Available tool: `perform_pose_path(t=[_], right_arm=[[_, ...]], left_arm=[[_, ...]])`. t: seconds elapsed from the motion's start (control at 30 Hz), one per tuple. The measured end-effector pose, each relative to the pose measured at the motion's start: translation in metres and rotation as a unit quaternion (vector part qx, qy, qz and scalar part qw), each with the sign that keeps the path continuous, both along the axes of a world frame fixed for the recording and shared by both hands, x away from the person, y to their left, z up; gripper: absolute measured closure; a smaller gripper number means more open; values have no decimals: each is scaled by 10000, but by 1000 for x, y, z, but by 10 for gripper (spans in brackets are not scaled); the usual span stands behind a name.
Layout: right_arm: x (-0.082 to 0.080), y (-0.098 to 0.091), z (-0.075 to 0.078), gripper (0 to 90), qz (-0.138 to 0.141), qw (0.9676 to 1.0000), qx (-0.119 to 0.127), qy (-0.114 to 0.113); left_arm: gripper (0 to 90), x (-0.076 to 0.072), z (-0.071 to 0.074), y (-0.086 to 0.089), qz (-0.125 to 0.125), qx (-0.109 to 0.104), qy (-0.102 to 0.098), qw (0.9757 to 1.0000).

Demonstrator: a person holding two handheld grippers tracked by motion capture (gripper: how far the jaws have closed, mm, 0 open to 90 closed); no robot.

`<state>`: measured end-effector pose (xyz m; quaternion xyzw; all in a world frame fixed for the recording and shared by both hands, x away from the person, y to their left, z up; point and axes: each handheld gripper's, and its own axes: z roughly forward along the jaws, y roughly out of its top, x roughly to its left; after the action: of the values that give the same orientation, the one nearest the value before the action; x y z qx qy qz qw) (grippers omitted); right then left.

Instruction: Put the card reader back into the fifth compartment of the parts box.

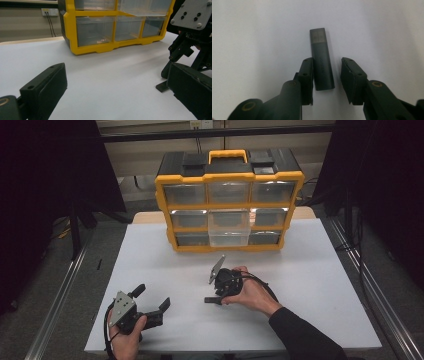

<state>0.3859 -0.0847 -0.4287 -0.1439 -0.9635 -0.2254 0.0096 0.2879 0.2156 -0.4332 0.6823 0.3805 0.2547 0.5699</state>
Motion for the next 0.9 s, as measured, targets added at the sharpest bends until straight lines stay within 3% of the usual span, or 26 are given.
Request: perform_pose_path(t=[0.23,0.6,0.73,0.9], right_arm=[[1,-1,0,734,3,10000,-14,-53],[2,-3,1,736,-46,10000,65,-50],[1,-7,4,736,-90,9994,335,-71],[-1,-14,7,736,-179,9990,401,-125]], left_arm=[[29,0,0,0,-6,9,6,10000],[29,0,0,1,-17,29,-8,10000],[29,0,1,1,-22,45,-13,10000],[29,0,1,1,-21,45,-16,10000]])
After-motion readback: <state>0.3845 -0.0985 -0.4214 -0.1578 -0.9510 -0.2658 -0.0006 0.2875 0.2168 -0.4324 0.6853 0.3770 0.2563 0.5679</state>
